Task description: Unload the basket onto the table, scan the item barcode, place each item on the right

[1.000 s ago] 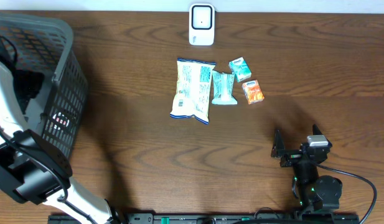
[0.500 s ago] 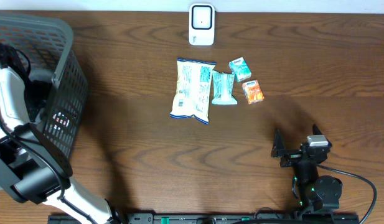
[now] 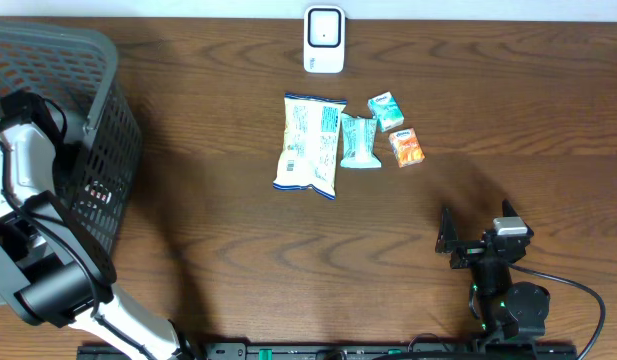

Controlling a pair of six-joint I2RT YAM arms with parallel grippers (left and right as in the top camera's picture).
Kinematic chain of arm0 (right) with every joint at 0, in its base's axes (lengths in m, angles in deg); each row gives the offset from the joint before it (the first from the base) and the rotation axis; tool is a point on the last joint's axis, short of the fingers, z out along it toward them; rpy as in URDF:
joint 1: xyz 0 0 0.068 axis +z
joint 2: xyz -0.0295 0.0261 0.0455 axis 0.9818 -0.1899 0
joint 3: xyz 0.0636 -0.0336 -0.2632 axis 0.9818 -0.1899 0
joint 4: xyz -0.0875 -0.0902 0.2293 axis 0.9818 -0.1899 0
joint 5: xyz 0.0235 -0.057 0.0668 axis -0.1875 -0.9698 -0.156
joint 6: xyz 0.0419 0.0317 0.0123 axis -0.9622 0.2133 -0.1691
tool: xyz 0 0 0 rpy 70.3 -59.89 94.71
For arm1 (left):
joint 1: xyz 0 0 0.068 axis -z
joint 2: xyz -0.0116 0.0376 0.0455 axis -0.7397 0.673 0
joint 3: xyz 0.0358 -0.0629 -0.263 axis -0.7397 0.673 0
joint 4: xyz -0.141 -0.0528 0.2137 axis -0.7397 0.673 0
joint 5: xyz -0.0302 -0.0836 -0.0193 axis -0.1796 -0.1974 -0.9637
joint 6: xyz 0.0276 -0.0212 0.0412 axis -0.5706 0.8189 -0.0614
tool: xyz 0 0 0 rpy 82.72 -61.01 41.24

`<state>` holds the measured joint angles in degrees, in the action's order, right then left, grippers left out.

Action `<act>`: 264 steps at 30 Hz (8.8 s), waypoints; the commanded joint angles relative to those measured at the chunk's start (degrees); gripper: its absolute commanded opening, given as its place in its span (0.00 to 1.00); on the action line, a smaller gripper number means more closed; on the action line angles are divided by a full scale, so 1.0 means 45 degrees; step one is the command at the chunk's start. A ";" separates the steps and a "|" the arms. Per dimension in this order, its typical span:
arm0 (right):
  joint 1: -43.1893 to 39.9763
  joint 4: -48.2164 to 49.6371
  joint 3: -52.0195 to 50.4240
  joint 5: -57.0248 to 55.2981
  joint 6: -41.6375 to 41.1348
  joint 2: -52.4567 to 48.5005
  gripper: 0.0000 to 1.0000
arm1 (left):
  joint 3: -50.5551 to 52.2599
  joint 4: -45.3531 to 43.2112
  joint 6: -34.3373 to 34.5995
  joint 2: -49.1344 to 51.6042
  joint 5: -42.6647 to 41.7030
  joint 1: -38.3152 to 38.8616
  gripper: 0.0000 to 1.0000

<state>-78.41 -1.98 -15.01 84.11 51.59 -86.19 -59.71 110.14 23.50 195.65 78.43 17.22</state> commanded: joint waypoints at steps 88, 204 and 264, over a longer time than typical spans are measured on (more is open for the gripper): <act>-0.0063 -0.0049 -0.0015 -0.0092 -0.0126 0.0068 0.99 | 0.0835 -0.2497 0.0355 -1.0992 -0.6567 0.4439 0.61; -0.0063 -0.0049 -0.0015 -0.0092 -0.0126 0.0063 0.99 | 0.0850 -0.1360 -0.2691 -0.4347 0.1991 1.1846 0.98; -0.0049 1.0001 0.0019 0.3361 -0.9083 0.0063 0.99 | 0.1025 -0.0233 -0.2686 -0.4347 0.2195 1.0525 0.98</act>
<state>-78.41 38.72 -15.04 103.63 13.39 -86.21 -54.83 108.83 11.89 176.61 87.37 64.67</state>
